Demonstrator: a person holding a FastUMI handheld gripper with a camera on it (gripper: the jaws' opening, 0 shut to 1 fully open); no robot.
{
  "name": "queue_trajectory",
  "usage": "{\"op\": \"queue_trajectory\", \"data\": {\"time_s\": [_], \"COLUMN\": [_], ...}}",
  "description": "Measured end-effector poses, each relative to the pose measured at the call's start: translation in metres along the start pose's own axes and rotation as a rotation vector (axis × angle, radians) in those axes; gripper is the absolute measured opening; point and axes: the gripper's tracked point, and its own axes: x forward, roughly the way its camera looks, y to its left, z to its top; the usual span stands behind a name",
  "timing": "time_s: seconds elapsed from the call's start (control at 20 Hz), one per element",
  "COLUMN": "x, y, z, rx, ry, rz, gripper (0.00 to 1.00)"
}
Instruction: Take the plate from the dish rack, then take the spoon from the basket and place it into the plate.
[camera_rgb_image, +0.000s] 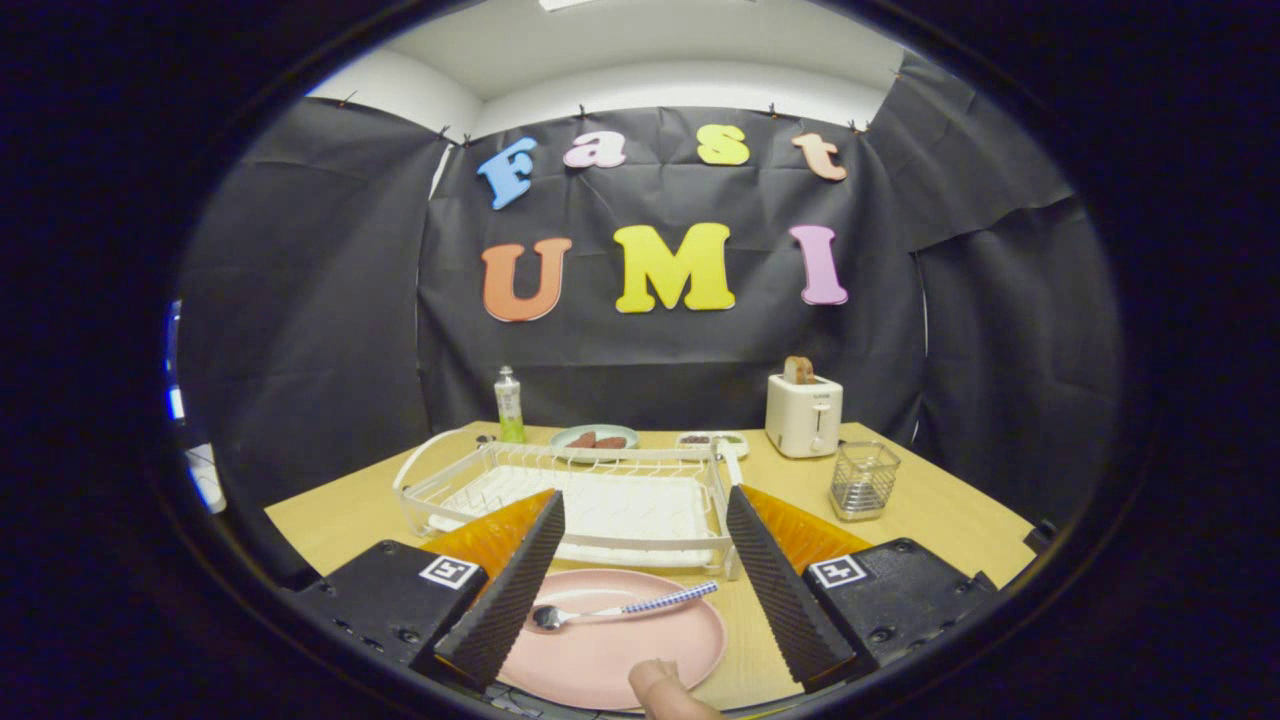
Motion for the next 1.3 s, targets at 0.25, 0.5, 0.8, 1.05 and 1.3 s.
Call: {"op": "queue_trajectory", "data": {"time_s": [0.25,0.5,0.8,1.05,1.3], "x": [-0.017,-0.035,-0.049,-0.06,-0.063], "y": [-0.017,-0.027,-0.035,-0.04,-0.055], "z": [0.029,0.042,0.052,0.064,0.061], "rx": [0.006,0.012,-0.021,-0.051,-0.073], "ry": [-0.04,-0.049,-0.066,-0.12,-0.13], "rz": [-0.033,-0.041,-0.065,-0.051,-0.087], "gripper": [1.0,1.0,1.0,1.0,1.0]}}
